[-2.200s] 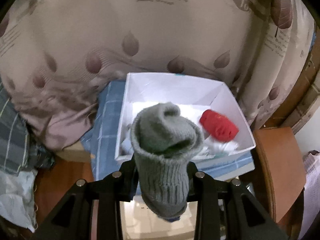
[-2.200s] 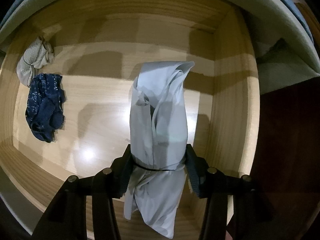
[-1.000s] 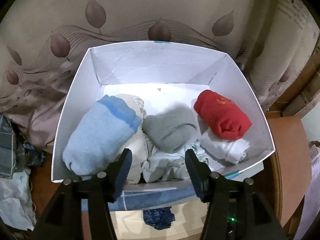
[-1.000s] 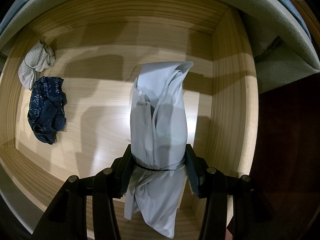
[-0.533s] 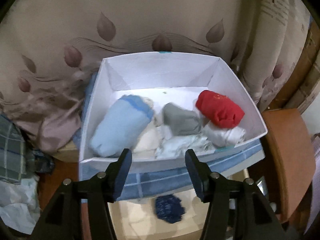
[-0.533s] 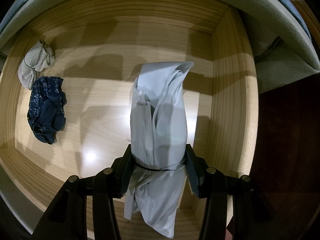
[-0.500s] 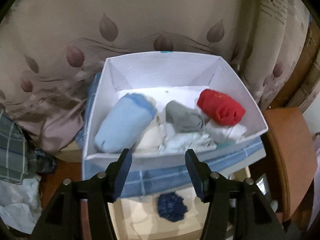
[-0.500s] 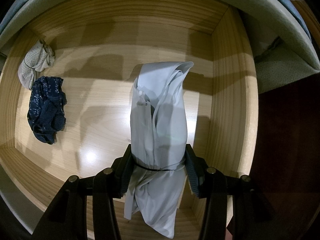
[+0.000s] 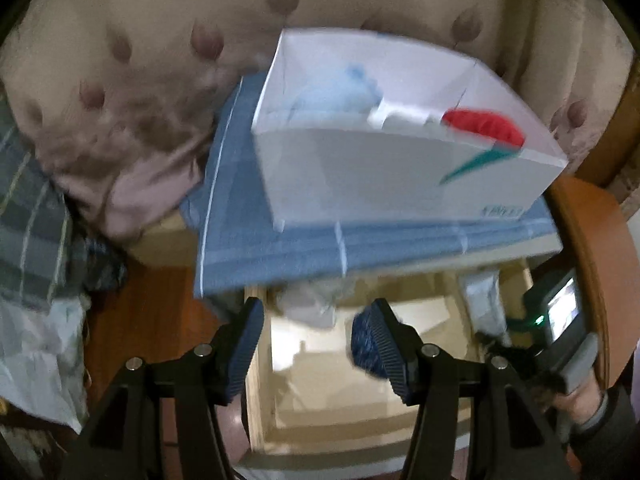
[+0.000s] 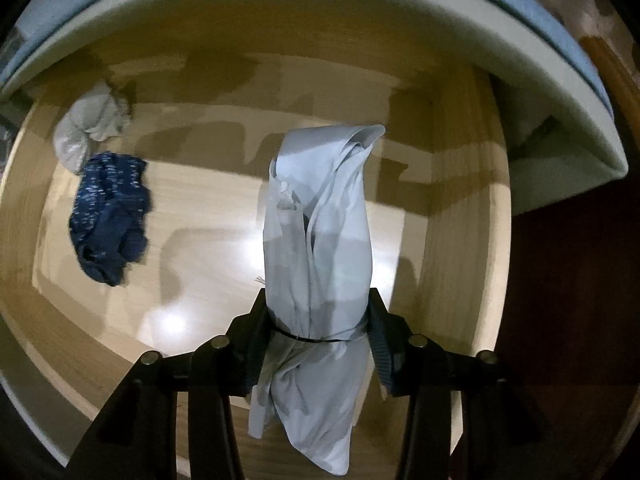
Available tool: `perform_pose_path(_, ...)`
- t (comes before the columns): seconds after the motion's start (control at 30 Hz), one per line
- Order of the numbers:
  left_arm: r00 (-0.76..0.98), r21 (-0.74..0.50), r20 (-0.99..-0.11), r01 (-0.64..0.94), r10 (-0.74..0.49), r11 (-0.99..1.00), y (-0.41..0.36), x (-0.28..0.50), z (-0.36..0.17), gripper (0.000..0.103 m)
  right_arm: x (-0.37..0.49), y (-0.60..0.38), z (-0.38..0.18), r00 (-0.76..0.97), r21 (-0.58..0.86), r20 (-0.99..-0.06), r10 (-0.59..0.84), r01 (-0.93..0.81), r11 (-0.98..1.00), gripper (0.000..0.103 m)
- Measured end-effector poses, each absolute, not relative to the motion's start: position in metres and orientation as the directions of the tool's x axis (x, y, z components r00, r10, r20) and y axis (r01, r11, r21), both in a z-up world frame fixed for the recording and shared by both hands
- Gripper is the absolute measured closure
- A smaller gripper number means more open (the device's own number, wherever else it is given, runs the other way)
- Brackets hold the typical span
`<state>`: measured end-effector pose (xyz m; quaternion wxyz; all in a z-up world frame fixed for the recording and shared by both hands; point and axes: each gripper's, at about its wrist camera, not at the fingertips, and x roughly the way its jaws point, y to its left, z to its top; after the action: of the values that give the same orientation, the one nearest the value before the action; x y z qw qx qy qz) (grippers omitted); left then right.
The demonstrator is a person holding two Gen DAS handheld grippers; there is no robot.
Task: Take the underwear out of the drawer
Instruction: 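Return the left gripper over the drawer, then carry the banded white roll over the shoebox with the right gripper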
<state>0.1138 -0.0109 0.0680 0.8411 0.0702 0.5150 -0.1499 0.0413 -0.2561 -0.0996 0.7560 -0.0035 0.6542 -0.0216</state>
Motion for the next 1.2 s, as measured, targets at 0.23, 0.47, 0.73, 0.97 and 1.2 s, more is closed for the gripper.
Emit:
perform_pose_path(0.23,0.375,-0.028,-0.921,0.205,-0.105,0.978,0.009,0.100,0.012,0.046,0.032,-0.230,-0.081,0.253,-0.090,-0.966,-0.056,-0.124,0.988,0.062)
perform_pose_path(0.47,0.392,-0.011,-0.918,0.115,-0.056,0.993,0.021,0.096,-0.011,0.046,0.019,-0.182,-0.049,0.394,-0.184,-0.917,-0.061,-0.282,0.942,0.062)
perform_pose_path(0.73,0.434,0.043,-0.901,0.066,0.010,0.997,0.021,0.095,-0.025,0.046,0.009,-0.167,-0.007,0.469,-0.123,-0.883,0.035,-0.303,0.945,0.062)
perform_pose_path(0.97,0.459,0.052,-0.888,0.044,0.026,0.998,0.022,0.092,-0.029,0.046,0.004,-0.180,0.038,0.536,0.006,-0.833,0.140,-0.243,0.970,0.062)
perform_pose_path(1.2,0.498,0.043,-0.867,0.022,0.026,0.999,0.027,0.087,-0.023,0.046,0.013,-0.199,0.093,0.621,0.165,-0.751,0.226,-0.154,0.974,0.062)
